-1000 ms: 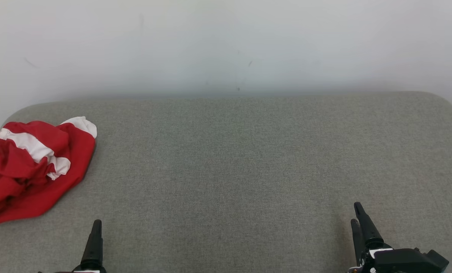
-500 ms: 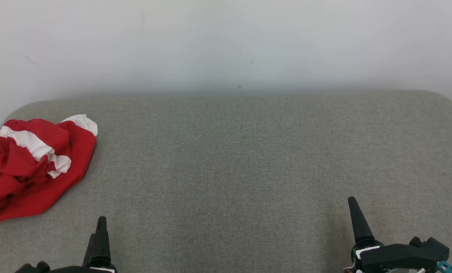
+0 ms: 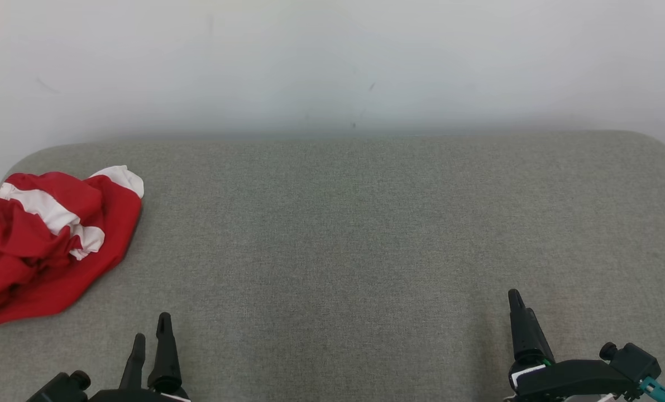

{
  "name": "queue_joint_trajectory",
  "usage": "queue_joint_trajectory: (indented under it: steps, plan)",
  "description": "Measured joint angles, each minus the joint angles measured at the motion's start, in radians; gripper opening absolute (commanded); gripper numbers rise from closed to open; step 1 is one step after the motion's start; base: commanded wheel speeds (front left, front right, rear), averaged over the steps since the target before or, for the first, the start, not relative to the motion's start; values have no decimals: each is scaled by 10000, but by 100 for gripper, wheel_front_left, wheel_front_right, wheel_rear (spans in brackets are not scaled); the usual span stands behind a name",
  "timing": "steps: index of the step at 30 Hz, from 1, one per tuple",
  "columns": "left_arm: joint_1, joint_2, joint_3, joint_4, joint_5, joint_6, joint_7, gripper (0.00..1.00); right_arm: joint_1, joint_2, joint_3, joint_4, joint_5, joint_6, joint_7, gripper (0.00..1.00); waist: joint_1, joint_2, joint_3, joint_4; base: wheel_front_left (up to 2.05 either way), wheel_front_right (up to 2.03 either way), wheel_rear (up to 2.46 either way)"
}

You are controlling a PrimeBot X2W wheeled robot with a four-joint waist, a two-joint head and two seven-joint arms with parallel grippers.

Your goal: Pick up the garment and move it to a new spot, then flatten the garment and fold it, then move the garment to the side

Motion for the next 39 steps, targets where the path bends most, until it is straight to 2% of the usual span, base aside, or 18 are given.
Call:
queue_joint_trajectory:
  steps: [9, 16, 39]
  plan:
    - [47, 10, -190, -119, 1561, 111, -276, 100, 0, 0, 59, -29, -1172, 0, -263, 100, 0, 0, 11, 43, 0, 0, 0]
    - [121, 146, -454, -270, 3062, 376, -499, 100, 4, -2, 61, -75, -2163, 0, -491, 100, 0, 0, 32, 59, 0, 0, 0]
    - [140, 589, -1333, -449, 5338, 878, -1064, 100, 24, -6, 33, -27, -4341, 0, -1051, 100, 0, 0, 86, 65, 0, 0, 0]
